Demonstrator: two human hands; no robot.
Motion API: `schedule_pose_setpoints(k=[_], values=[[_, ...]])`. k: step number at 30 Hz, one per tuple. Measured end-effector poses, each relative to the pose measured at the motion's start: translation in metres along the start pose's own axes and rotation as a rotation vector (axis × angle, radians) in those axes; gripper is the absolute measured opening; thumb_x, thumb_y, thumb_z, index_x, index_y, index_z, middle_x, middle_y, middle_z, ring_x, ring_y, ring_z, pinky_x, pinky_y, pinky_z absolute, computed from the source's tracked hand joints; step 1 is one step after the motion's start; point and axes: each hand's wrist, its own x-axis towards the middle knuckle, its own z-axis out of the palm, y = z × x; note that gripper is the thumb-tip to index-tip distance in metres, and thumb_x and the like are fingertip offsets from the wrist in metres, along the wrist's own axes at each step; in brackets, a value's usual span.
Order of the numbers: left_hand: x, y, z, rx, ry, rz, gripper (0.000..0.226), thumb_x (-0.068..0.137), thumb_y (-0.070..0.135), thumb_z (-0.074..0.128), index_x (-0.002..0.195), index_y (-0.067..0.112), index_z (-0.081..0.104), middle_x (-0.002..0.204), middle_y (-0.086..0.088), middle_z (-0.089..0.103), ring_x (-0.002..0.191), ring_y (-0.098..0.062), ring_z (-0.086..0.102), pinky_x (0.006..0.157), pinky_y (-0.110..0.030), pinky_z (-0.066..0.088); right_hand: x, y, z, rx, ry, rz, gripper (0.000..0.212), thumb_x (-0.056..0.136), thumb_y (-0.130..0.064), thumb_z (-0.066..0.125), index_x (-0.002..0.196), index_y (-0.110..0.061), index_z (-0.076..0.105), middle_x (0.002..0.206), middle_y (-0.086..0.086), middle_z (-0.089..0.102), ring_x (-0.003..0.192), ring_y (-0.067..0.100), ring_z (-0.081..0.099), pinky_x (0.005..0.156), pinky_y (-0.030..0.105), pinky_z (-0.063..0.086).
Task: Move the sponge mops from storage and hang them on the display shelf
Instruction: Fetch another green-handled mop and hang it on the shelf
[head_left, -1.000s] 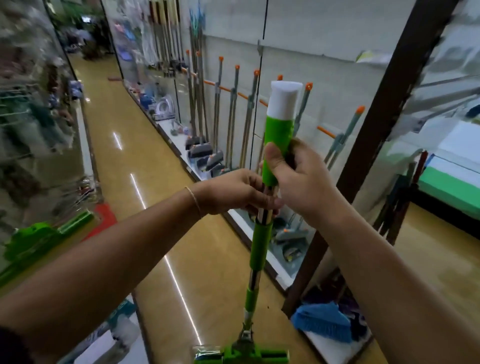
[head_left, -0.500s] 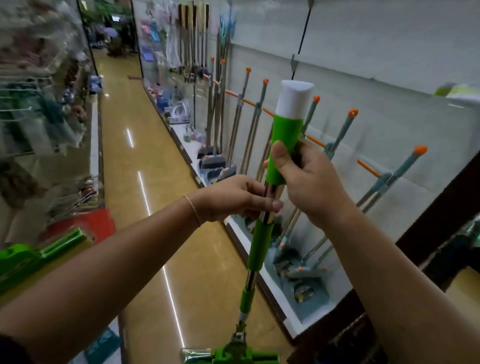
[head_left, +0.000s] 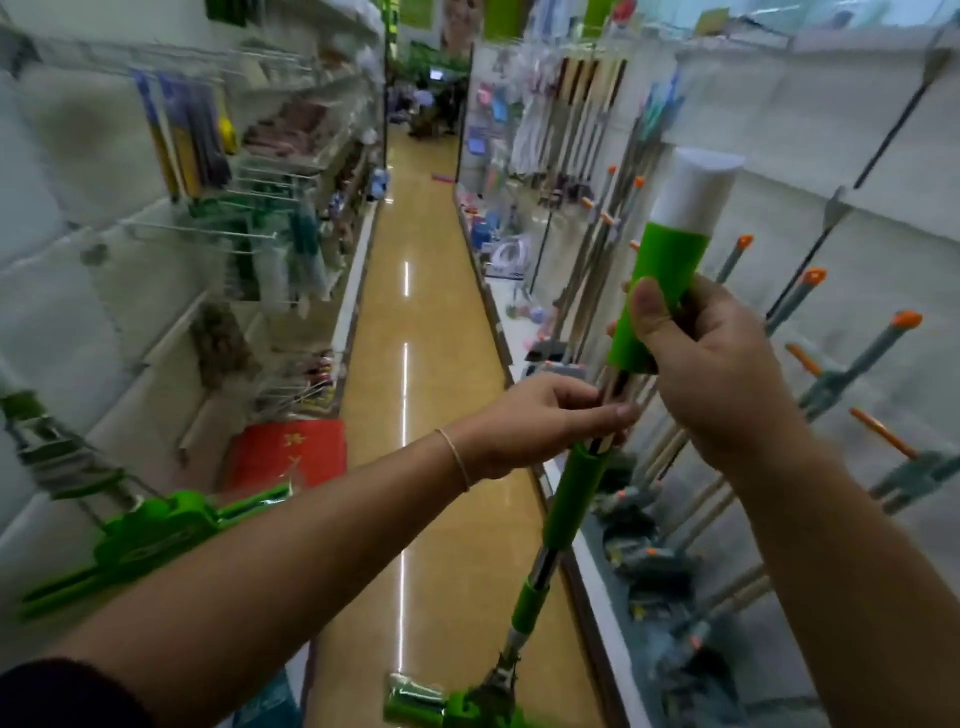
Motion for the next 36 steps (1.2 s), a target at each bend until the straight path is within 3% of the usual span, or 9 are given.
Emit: schedule_pose_setpoints(k=[4, 6, 10, 15, 22, 28, 31, 33, 36], values=[[0.004, -0.014, -0.037, 0.021, 0.151, -0.022, 0.036, 0.096, 0.035, 0.059, 0.101, 0.001, 0.07, 0.097, -0.011, 0.073, 0.097, -0.024, 0.069, 0.093, -0.039, 0.054, 0.039, 0.018, 0.032, 0.057, -0.118, -0.042, 0.032, 0.079, -0.064, 0.058, 0.09, -0.034, 0.064, 0.078, -0.005, 0.066, 0.08, 0.025, 0.068, 0.074, 0.045, 0.06], [0.008, -0.021, -0.054, 0.033, 0.227, -0.043, 0.04, 0.093, 0.043, 0.06, 0.099, 0.004, 0.071, 0.098, -0.013, 0.073, 0.098, -0.027, 0.069, 0.096, -0.046, 0.052, 0.058, 0.026, 0.047, 0.099, -0.187, -0.057, 0.028, 0.083, -0.059, 0.057, 0.092, -0.033, 0.062, 0.086, 0.004, 0.067, 0.086, 0.029, 0.067, 0.078, 0.049, 0.059], [0.018, -0.031, -0.087, 0.059, 0.387, -0.105, 0.044, 0.091, 0.047, 0.06, 0.101, 0.006, 0.071, 0.1, -0.011, 0.074, 0.101, -0.031, 0.069, 0.099, -0.058, 0.048, 0.1, 0.045, 0.073, 0.178, -0.317, -0.099, 0.022, 0.087, -0.052, 0.053, 0.093, -0.032, 0.059, 0.087, 0.006, 0.066, 0.083, 0.018, 0.067, 0.074, 0.036, 0.059], [0.03, -0.035, -0.12, -0.024, 0.607, -0.133, 0.04, 0.082, 0.044, 0.069, 0.103, 0.01, 0.069, 0.099, -0.01, 0.075, 0.097, -0.026, 0.071, 0.101, -0.052, 0.048, 0.157, 0.063, 0.103, 0.357, -0.505, -0.101, 0.022, 0.085, -0.05, 0.056, 0.095, -0.03, 0.061, 0.084, 0.004, 0.062, 0.077, 0.013, 0.065, 0.07, 0.031, 0.059], [0.04, -0.022, -0.148, 0.05, 0.966, -0.158, 0.017, 0.084, 0.035, 0.069, 0.085, 0.018, 0.074, 0.086, -0.008, 0.076, 0.086, -0.026, 0.073, 0.088, -0.043, 0.057, 0.22, 0.071, 0.142, 0.548, -0.716, -0.197, 0.029, 0.091, -0.044, 0.062, 0.09, -0.015, 0.062, 0.074, 0.009, 0.055, 0.068, 0.024, 0.059, 0.064, 0.054, 0.054], [0.027, 0.014, -0.159, 0.096, 1.213, -0.127, 0.031, 0.085, 0.03, 0.063, 0.092, 0.0, 0.069, 0.079, -0.014, 0.071, 0.075, -0.027, 0.069, 0.08, -0.041, 0.058, 0.242, 0.041, 0.179, 0.666, -0.835, -0.338, 0.046, 0.097, -0.037, 0.058, 0.094, 0.009, 0.058, 0.072, 0.023, 0.054, 0.062, 0.023, 0.055, 0.055, 0.043, 0.047], [0.016, 0.036, -0.163, 0.112, 1.279, -0.099, 0.028, 0.088, 0.025, 0.059, 0.09, -0.002, 0.066, 0.077, -0.015, 0.069, 0.07, -0.026, 0.07, 0.07, -0.033, 0.058, 0.251, 0.018, 0.191, 0.677, -0.922, -0.38, 0.041, 0.097, -0.041, 0.058, 0.093, 0.0, 0.062, 0.088, 0.031, 0.061, 0.073, 0.032, 0.064, 0.065, 0.039, 0.057], [0.007, 0.047, -0.166, 0.141, 1.32, -0.095, 0.029, 0.09, 0.026, 0.057, 0.091, -0.002, 0.066, 0.08, -0.017, 0.069, 0.075, -0.03, 0.069, 0.078, -0.043, 0.059, 0.256, 0.001, 0.198, 0.673, -0.996, -0.386, 0.03, 0.095, -0.043, 0.059, 0.092, -0.013, 0.064, 0.094, 0.023, 0.066, 0.081, 0.023, 0.069, 0.068, 0.028, 0.06], [-0.008, 0.06, -0.171, 0.147, 1.389, -0.084, 0.03, 0.092, 0.027, 0.056, 0.094, -0.002, 0.065, 0.083, -0.016, 0.07, 0.078, -0.032, 0.069, 0.085, -0.048, 0.057, 0.262, -0.02, 0.212, 0.691, -1.076, -0.376, 0.022, 0.093, -0.035, 0.063, 0.099, -0.014, 0.065, 0.098, 0.013, 0.069, 0.09, 0.017, 0.071, 0.078, 0.029, 0.061]])
